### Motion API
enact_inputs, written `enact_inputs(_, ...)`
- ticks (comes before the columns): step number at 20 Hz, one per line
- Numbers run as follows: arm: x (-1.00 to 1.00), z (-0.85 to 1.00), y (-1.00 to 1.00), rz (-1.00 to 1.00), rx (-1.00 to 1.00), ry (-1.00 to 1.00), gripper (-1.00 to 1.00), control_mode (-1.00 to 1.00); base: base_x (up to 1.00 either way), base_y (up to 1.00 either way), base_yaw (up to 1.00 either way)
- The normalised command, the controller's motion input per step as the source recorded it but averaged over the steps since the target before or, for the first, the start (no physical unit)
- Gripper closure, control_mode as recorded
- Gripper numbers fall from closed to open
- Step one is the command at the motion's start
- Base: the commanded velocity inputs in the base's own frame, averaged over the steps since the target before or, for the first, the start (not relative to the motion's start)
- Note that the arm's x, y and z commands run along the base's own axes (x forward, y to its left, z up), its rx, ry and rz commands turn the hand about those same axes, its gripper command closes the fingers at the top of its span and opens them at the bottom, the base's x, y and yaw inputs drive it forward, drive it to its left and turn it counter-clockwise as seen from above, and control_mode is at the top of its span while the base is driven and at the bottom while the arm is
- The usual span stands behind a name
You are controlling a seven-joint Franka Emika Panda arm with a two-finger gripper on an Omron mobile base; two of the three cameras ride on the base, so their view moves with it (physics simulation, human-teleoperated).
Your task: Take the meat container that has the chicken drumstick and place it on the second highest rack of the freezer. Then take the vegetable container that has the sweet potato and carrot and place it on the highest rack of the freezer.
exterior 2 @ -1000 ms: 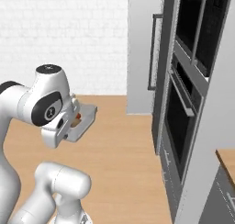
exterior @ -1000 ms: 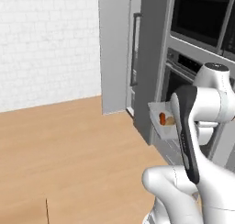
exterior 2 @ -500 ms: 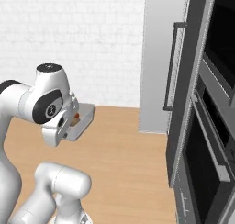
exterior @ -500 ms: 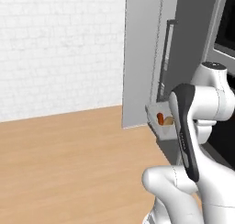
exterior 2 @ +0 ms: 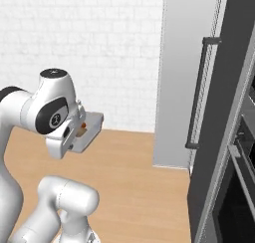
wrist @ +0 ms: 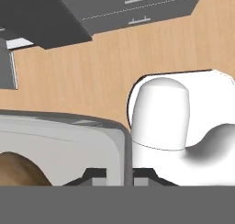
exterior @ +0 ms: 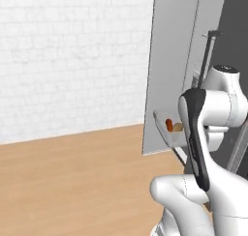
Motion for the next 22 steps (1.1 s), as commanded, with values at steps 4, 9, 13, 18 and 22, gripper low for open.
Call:
enact_inputs(4,0.00,0.00,0.00,0.00,0.00,0.00,1.00,1.00,1.00,0.89,-0.05)
enact_inputs(9,0.00,0.00,0.00,0.00,0.00,0.00,1.00,1.00,0.89,0.99,-0.44)
enact_inputs(13,0.00,0.00,0.00,0.00,0.00,0.00,1.00,1.00,0.59,0.78,-0.68)
enact_inputs(18,0.00,0.00,0.00,0.00,0.00,0.00,1.00,1.00,0.34,0.55,-0.77)
enact_inputs(22,0.00,0.00,0.00,0.00,0.00,0.00,1.00,1.00,0.18,0.42,-0.83)
